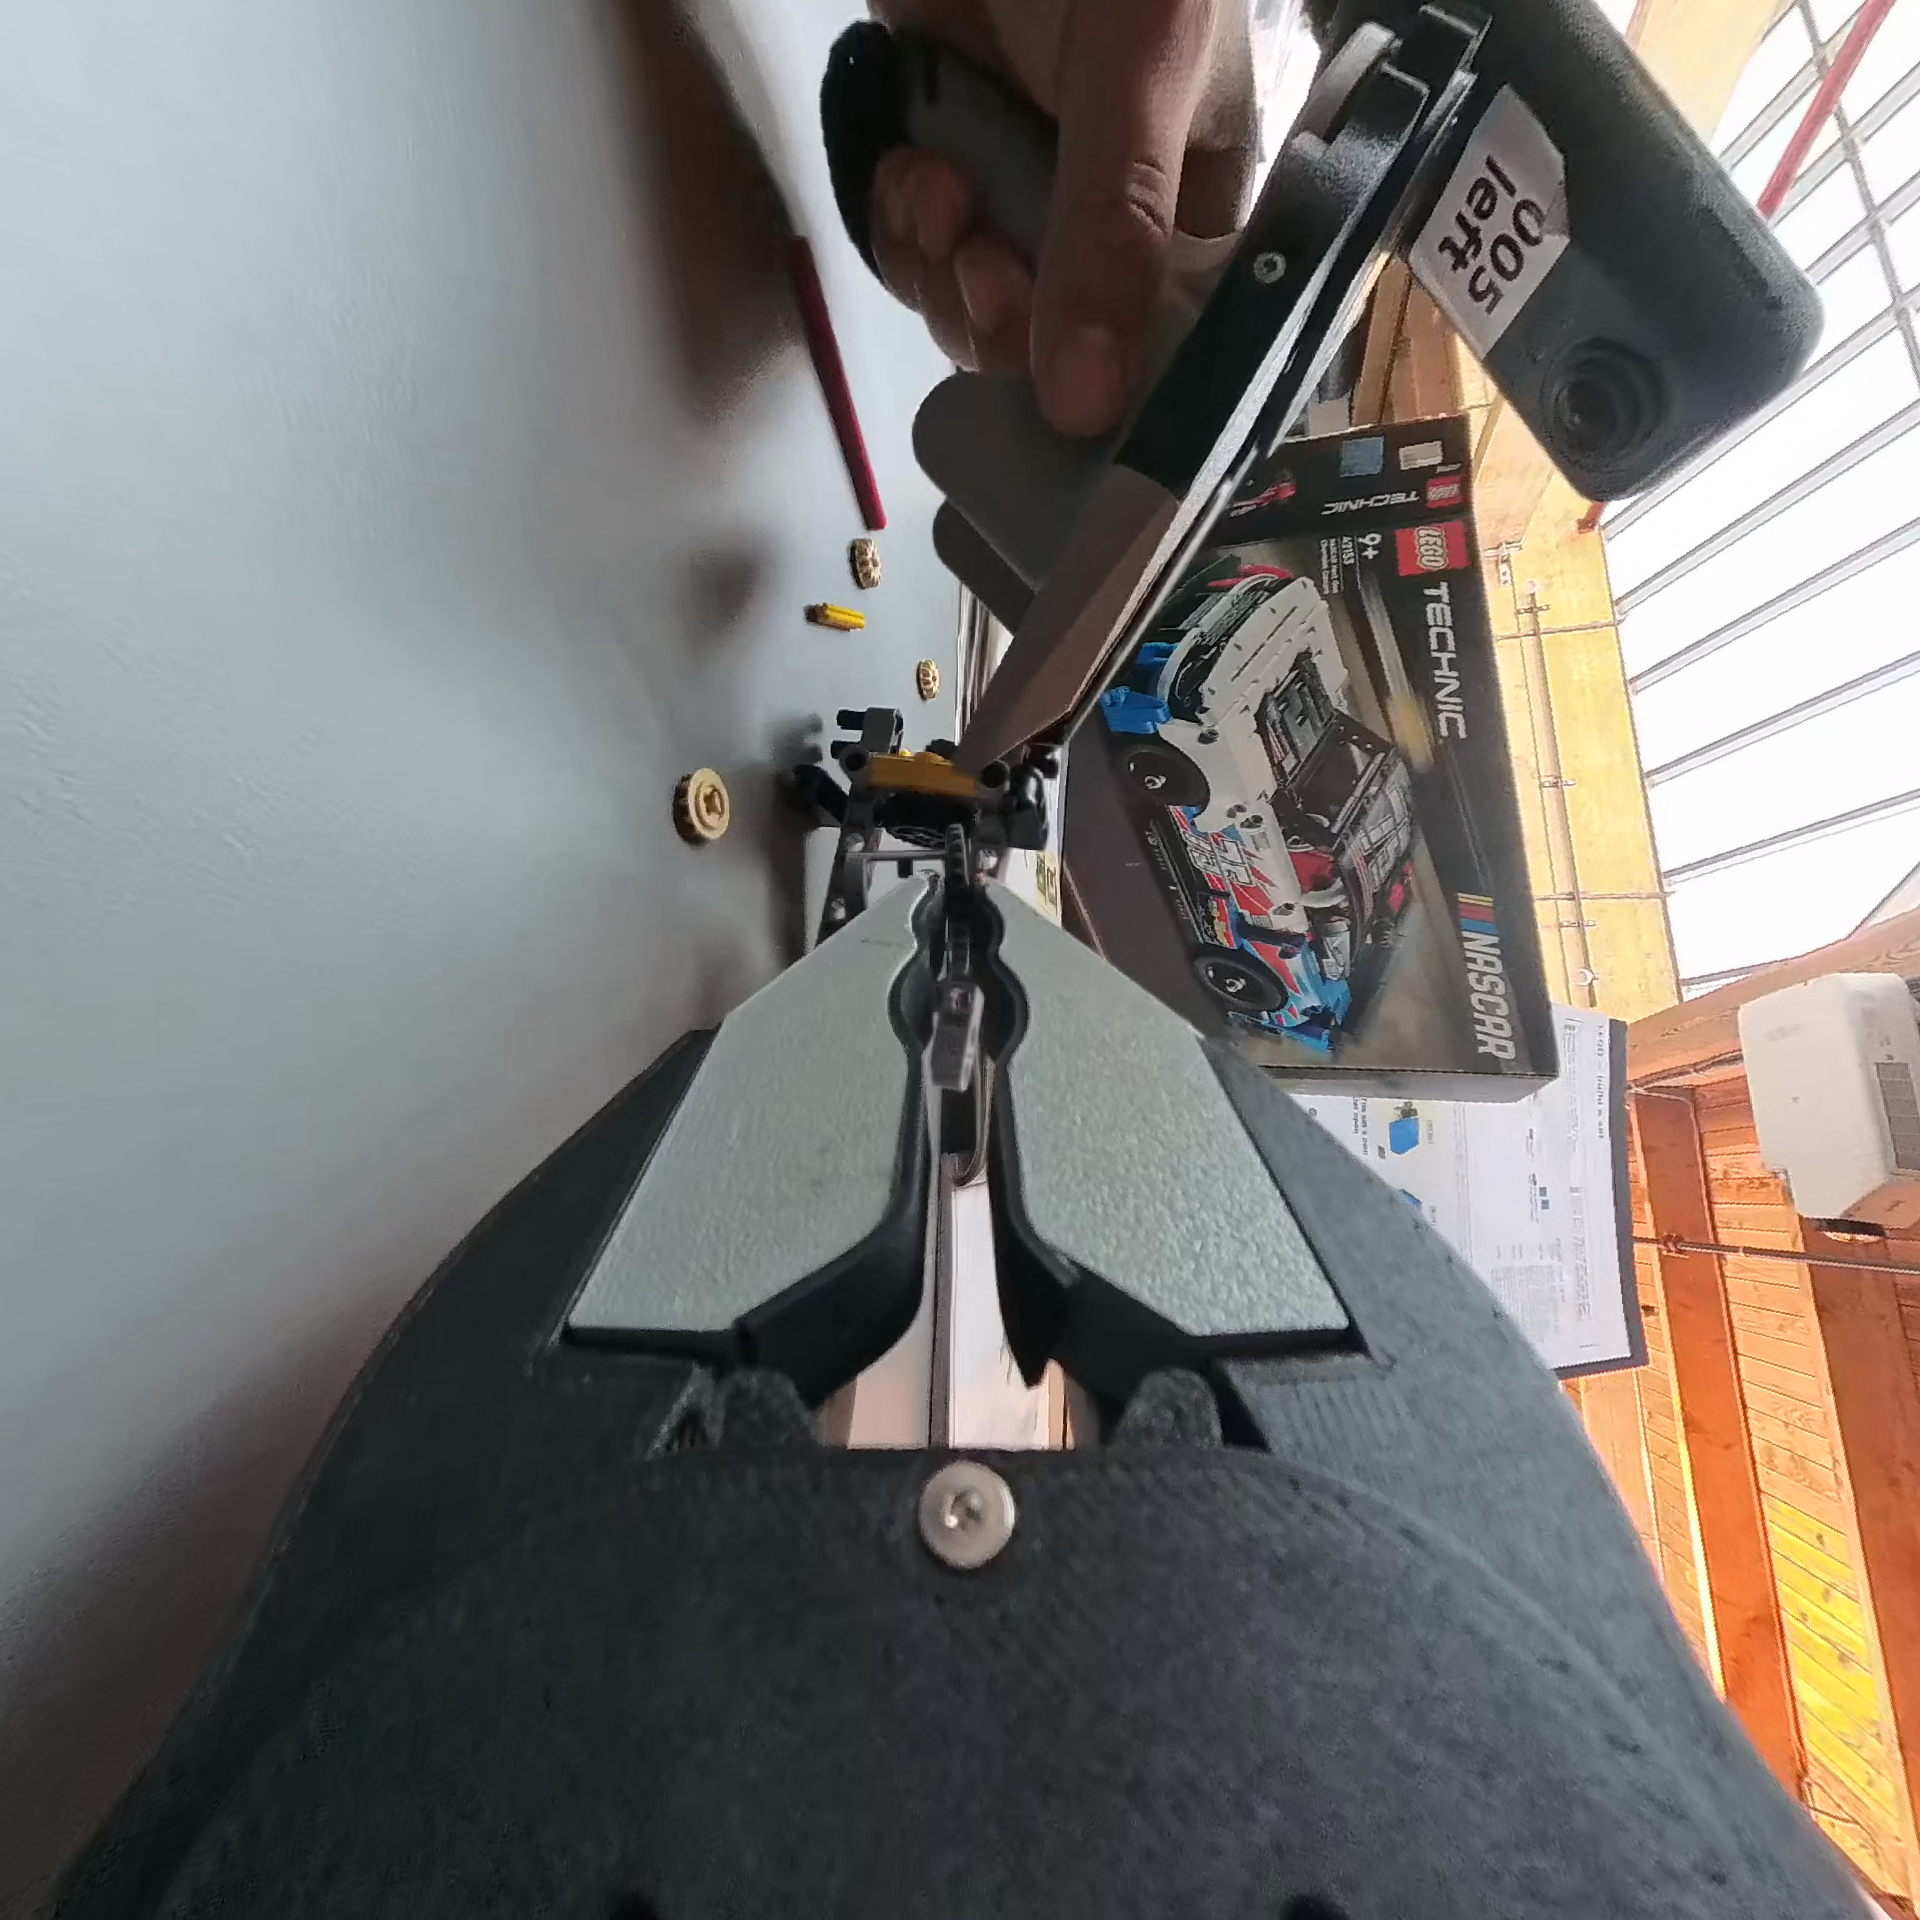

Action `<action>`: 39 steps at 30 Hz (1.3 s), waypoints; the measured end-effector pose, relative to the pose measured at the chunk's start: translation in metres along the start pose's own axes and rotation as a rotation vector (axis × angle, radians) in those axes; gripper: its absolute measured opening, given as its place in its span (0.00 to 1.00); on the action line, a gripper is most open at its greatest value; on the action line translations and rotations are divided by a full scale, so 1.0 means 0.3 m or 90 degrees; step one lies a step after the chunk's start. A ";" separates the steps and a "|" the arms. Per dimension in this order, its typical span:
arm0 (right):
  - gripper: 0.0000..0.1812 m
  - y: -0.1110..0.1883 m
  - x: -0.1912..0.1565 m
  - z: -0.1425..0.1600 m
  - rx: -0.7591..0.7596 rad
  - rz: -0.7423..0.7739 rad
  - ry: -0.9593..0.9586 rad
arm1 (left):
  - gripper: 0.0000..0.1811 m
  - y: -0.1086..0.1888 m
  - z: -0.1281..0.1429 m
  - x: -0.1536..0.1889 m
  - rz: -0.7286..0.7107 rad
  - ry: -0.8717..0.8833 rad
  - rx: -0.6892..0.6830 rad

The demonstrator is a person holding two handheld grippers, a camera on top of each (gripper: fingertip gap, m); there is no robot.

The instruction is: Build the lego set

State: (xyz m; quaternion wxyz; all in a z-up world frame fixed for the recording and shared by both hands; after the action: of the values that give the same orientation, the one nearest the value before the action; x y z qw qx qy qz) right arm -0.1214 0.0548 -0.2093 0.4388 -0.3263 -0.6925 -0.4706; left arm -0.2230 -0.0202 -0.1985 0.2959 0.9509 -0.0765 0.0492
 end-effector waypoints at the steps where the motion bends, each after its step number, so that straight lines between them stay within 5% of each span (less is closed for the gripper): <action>1: 0.00 -0.002 -0.001 0.003 -0.003 -0.001 0.002 | 0.08 -0.002 0.001 0.002 0.006 0.003 0.005; 25: 0.00 -0.074 0.011 0.055 -0.039 0.022 0.025 | 0.02 -0.014 0.006 -0.038 0.046 0.102 -0.010; 39: 0.01 -0.087 0.009 0.057 -0.023 0.017 0.039 | 0.03 -0.014 0.003 -0.018 0.045 0.054 -0.028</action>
State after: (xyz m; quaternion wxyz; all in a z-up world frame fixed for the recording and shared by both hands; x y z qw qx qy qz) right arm -0.1502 0.0620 -0.2192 0.4600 -0.3288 -0.6655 -0.4872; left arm -0.2275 -0.0168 -0.2023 0.3176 0.9380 -0.0985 0.0982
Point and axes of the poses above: each gripper's, where its closed fingertips meet, y back along the fingers, z out of its underside, x = y × z across the jaws, the point moved 6 cm from there along y, back along the fingers, and after that the axes turned 8 degrees about -z, right-handed, at the moved point
